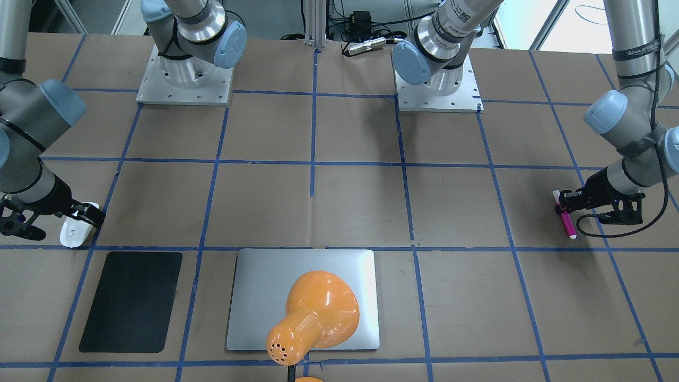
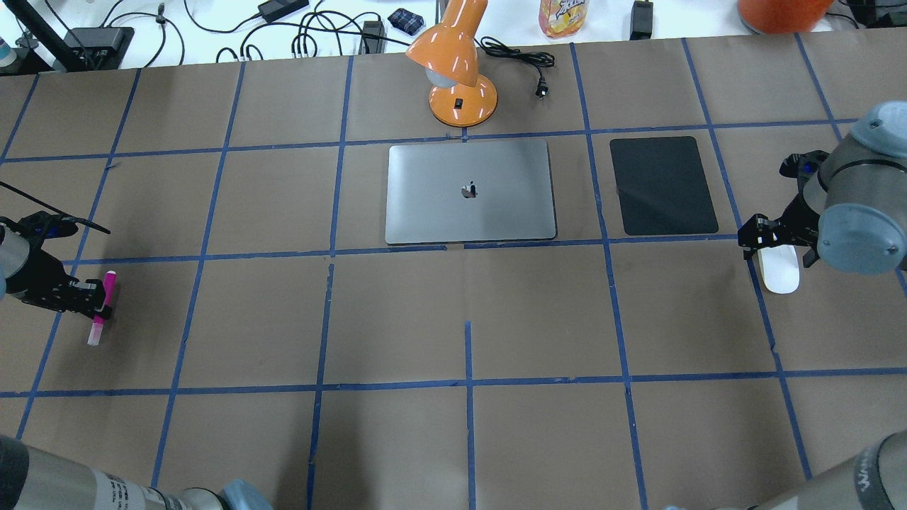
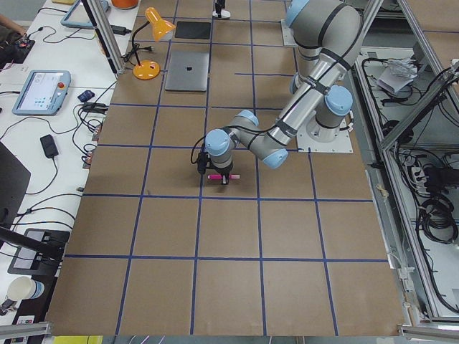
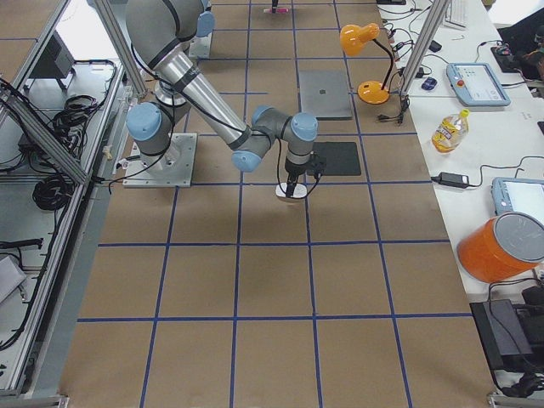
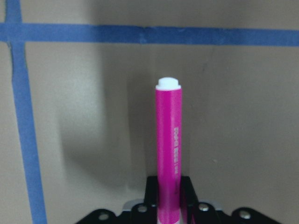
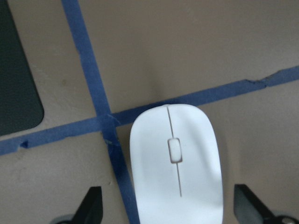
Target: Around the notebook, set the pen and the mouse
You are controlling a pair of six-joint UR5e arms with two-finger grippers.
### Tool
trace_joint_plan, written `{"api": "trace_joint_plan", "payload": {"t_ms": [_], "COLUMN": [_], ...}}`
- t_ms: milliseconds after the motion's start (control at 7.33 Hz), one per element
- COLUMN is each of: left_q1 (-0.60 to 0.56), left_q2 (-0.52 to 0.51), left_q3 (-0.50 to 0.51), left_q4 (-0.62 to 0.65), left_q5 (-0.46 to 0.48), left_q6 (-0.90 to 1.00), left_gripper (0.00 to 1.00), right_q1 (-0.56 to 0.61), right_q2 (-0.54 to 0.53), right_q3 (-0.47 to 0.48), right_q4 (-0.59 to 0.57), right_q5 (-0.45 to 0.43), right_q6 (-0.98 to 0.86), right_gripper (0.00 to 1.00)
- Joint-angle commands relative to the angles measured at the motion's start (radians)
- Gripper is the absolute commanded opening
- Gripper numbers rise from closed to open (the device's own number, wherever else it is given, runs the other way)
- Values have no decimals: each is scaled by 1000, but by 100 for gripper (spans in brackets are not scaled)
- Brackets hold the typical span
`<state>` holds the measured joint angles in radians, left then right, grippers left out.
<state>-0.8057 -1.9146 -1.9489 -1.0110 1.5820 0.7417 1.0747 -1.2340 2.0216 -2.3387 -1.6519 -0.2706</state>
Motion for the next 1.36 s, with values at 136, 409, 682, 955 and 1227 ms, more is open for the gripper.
{"api": "trace_joint_plan", "payload": {"t_ms": [136,409,682,955,1227], "left_q1": [-172,-304,-506,-764,-955], "left_q2": [191,293,341,309,247], "left_q3": [-5,-60,-85,-78,-78], "left_q4": [-237,-278,-276,-233,-21], "left_q5": [15,10,6,9,-40], "left_q6": [-303,-575,-962,-1375,-1773], "left_gripper": [15,15,15,15,15], "right_q1": [-18,-19,-19,-18,-9], "right_q2": [1,7,7,-4,-13], "right_q3": [12,20,22,20,3], "right_q4": [-25,-34,-34,-25,-16], "right_q5": [8,11,12,11,11], "right_q6": [-50,-61,-73,-93,-91], "right_gripper": [89,77,69,57,57]}}
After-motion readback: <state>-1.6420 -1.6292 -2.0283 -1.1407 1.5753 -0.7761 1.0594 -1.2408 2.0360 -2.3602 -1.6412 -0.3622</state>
